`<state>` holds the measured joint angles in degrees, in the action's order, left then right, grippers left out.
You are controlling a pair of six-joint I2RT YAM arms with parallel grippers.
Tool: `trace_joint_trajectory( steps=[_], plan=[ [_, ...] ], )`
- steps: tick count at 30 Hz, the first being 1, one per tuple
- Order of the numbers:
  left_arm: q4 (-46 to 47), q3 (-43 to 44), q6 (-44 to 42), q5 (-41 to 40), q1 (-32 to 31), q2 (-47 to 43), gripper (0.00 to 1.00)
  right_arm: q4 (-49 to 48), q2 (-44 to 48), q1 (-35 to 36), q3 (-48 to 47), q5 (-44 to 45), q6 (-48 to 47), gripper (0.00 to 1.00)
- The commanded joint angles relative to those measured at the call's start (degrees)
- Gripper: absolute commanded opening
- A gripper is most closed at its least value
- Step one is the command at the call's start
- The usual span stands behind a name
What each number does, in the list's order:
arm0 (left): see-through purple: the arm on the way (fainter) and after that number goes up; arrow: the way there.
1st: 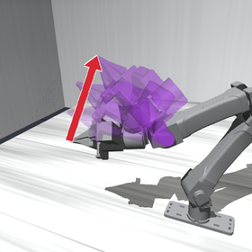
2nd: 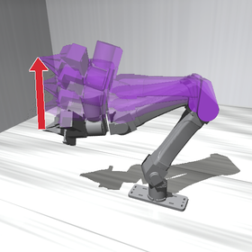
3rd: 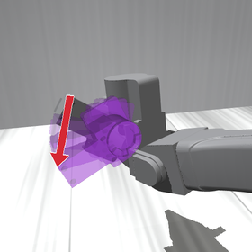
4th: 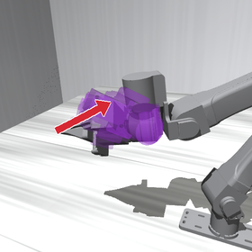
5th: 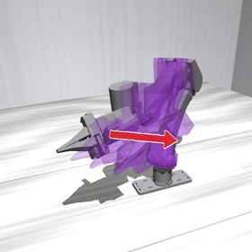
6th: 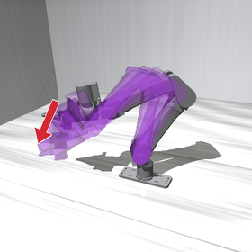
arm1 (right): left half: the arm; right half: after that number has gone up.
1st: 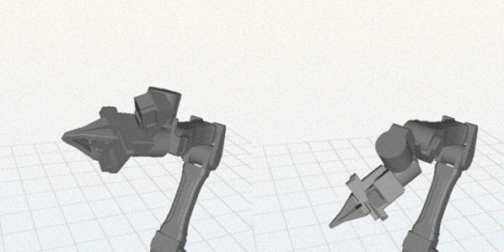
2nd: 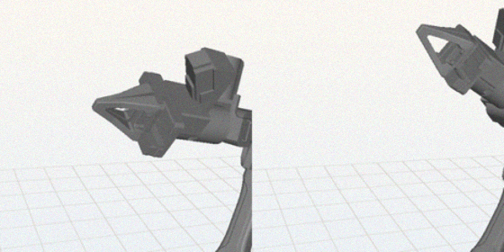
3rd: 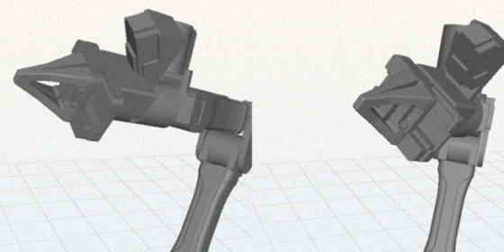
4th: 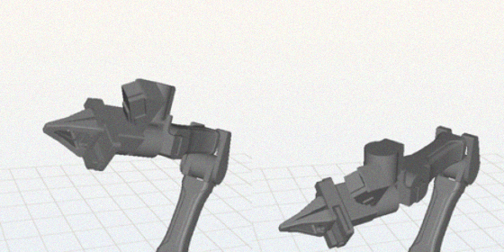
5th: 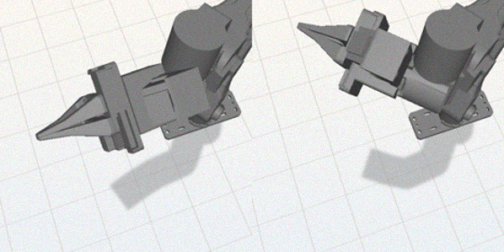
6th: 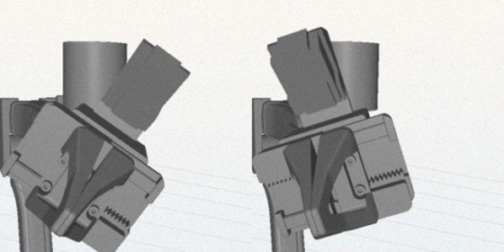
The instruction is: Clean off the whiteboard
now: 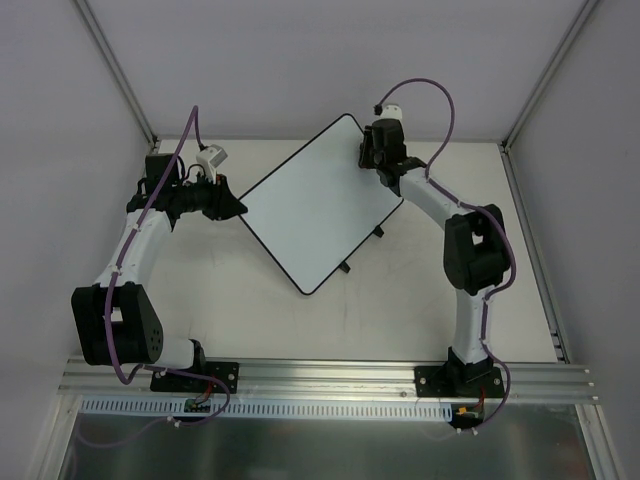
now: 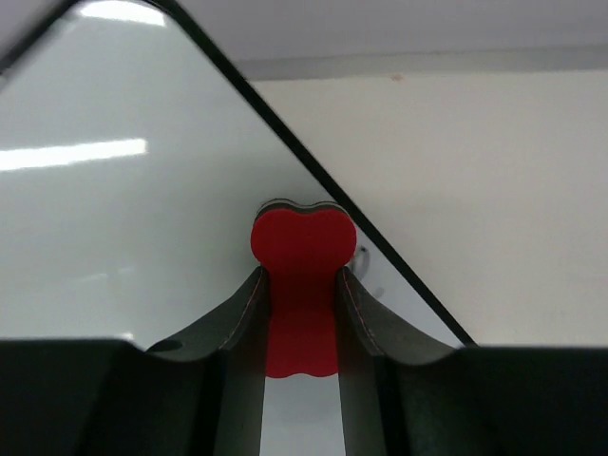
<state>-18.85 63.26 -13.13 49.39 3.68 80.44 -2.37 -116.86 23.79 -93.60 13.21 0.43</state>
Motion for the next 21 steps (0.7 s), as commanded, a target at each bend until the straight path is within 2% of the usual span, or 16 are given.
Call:
trace_joint_trajectory(
  steps=[1,10,17,21],
  plan=[
    [0.83,0.37,-6.12,0.01,-2.10,-0.38,0.00,-1.14,-1.26,3.36,-8.16,-5.20,-4.46,0.01],
    [0.75,0.10,-6.21,-0.25,-2.10,-0.64,0.00,-1.14,-7.59,4.25,-16.70,-3.73,-3.15,0.01],
    [0.75,0.10,-6.39,-0.34,-2.10,-0.64,0.00,-1.14,-6.37,2.67,-9.77,0.58,1.57,0.01],
    [0.75,0.10,-6.47,-0.61,-2.10,-0.64,0.00,-1.14,-3.82,0.91,-0.91,2.43,4.05,0.00]
  ],
)
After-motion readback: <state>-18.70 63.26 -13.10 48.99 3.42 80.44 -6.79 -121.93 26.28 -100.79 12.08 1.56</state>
